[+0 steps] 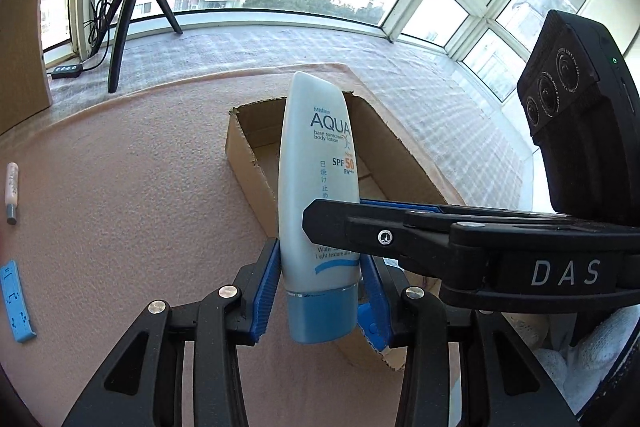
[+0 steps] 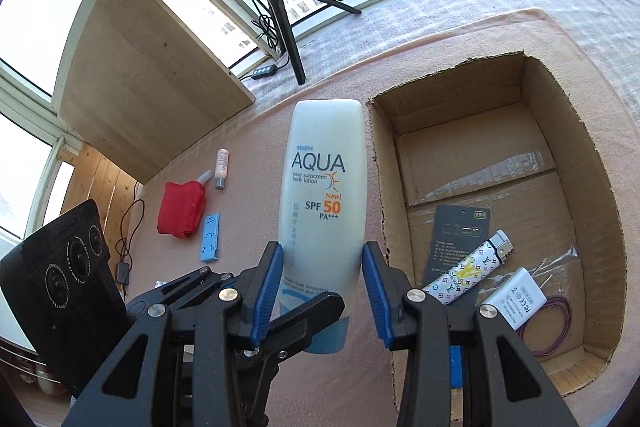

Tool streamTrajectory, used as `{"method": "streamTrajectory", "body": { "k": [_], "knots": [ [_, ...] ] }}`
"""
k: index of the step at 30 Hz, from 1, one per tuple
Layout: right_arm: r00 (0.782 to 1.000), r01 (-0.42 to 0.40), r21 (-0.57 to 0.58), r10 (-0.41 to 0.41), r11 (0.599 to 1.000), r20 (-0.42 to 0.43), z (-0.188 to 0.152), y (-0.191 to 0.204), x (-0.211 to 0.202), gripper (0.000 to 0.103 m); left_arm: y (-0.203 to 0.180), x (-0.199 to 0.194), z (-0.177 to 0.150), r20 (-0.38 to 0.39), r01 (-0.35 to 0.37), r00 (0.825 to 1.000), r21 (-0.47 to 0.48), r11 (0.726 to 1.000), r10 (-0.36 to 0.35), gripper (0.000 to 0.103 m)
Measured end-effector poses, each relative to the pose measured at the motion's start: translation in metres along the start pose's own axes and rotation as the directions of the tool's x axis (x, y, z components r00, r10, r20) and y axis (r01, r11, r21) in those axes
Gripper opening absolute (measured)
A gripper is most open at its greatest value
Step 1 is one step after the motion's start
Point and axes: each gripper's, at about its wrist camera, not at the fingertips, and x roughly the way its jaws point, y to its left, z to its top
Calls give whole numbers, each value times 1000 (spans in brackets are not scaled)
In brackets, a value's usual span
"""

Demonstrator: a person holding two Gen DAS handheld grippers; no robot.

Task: Organize objects
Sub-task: 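Lift the sunscreen tube toward the box with both tools, then release the sunscreen tube into the box and withdraw the left tool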

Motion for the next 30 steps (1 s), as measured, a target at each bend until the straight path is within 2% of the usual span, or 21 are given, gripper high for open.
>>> {"method": "streamTrajectory", "body": {
  "k": [9,14,16,21,24,30],
  "knots": [
    [1000,19,53,-19,998,1,9,-48,-8,38,-23,40,10,-32,9,999,-5,1000,-9,44],
    [999,38,48,-39,998,4,11,-57,-11,38,-30,49,12,-40,-2,999,7,1000,2,44],
    [999,40,43,-40,998,-2,11,-59,-12,38,-31,49,13,-43,-9,999,8,1000,10,48],
    [998,54,84,-53,995,-19,8,-65,-8,43,-30,34,9,-33,-18,999,18,1000,19,55],
    [998,59,106,-58,993,-11,5,-65,-9,45,-24,20,5,-20,-19,1000,18,1000,19,56],
    [995,92,76,-94,993,23,-3,-43,-14,46,1,-23,-12,11,-33,999,1,999,33,58]
  ]
}}
